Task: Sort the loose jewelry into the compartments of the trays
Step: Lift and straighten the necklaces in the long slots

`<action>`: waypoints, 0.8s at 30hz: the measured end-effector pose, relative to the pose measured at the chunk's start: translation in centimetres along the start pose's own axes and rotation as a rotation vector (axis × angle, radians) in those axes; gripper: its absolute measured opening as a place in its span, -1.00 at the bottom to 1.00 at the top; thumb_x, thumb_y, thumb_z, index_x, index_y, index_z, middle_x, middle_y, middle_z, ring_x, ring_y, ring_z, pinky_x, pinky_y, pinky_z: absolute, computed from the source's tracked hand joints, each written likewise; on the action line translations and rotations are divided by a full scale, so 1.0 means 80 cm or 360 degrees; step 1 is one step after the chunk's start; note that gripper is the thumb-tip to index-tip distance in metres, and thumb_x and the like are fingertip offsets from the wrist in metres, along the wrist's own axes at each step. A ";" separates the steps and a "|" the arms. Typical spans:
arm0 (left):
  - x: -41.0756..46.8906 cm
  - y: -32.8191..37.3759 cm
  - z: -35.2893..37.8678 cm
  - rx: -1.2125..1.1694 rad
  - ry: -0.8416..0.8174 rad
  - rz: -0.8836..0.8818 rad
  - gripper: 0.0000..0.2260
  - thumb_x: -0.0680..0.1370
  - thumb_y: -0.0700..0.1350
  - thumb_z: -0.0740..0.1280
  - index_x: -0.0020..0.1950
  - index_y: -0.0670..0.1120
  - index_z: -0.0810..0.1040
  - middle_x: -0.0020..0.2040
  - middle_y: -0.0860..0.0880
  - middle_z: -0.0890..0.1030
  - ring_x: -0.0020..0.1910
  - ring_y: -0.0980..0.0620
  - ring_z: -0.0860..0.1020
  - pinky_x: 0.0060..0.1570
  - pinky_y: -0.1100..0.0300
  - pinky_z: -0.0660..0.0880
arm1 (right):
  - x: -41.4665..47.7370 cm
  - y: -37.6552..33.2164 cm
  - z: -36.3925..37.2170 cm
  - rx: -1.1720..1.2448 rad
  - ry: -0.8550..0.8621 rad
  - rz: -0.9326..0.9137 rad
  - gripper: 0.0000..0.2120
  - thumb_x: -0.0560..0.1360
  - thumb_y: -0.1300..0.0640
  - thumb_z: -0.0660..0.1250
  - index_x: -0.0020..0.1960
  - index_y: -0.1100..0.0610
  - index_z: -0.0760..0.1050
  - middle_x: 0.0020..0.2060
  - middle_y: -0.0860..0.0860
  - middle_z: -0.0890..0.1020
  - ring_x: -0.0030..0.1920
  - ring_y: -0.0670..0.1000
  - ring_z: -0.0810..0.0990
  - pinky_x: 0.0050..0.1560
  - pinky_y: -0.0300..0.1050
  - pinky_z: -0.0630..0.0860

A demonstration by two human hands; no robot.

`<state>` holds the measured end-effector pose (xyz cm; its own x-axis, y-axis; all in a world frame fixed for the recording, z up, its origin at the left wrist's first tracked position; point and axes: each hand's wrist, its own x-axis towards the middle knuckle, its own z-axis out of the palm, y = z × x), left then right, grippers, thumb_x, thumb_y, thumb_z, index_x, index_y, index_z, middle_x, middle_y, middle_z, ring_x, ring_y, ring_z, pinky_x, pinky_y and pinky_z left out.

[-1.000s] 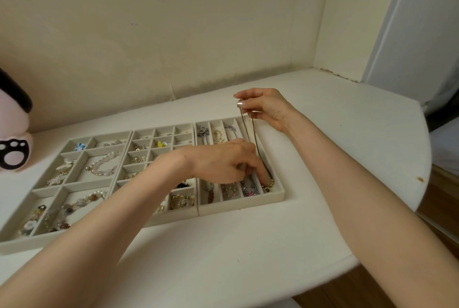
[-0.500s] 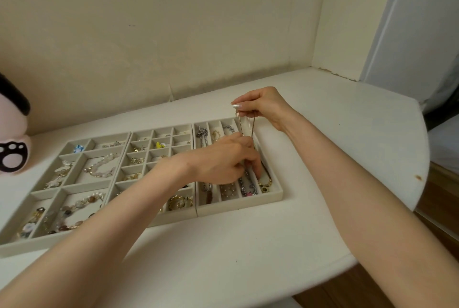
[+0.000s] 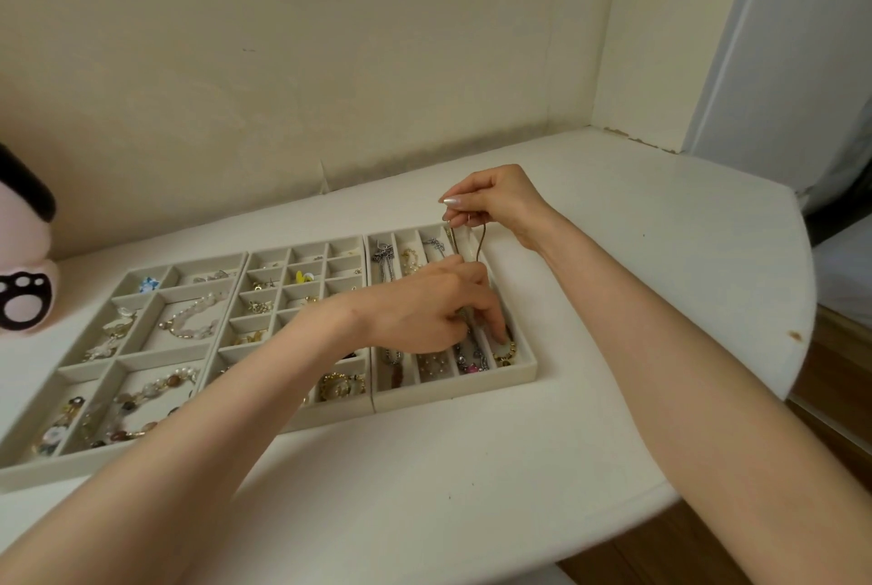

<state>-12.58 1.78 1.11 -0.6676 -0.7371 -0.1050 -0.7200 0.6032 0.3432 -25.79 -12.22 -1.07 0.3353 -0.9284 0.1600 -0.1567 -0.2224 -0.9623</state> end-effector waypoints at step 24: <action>0.003 -0.001 0.007 -0.0044 -0.0055 0.0053 -0.56 0.39 -0.36 0.13 0.14 0.01 0.56 0.02 0.12 0.58 0.03 0.16 0.37 0.13 0.19 0.37 | -0.005 -0.005 0.002 -0.0068 0.0026 0.0006 -0.96 0.42 0.32 0.42 -0.13 0.24 0.62 -0.31 0.10 0.66 -0.40 -0.10 0.62 -0.37 -0.34 0.47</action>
<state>-12.77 1.74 0.54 -0.6977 -0.7054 -0.1251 -0.6919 0.6183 0.3727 -25.70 -11.75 -0.81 0.3197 -0.9339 0.1601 -0.1974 -0.2309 -0.9527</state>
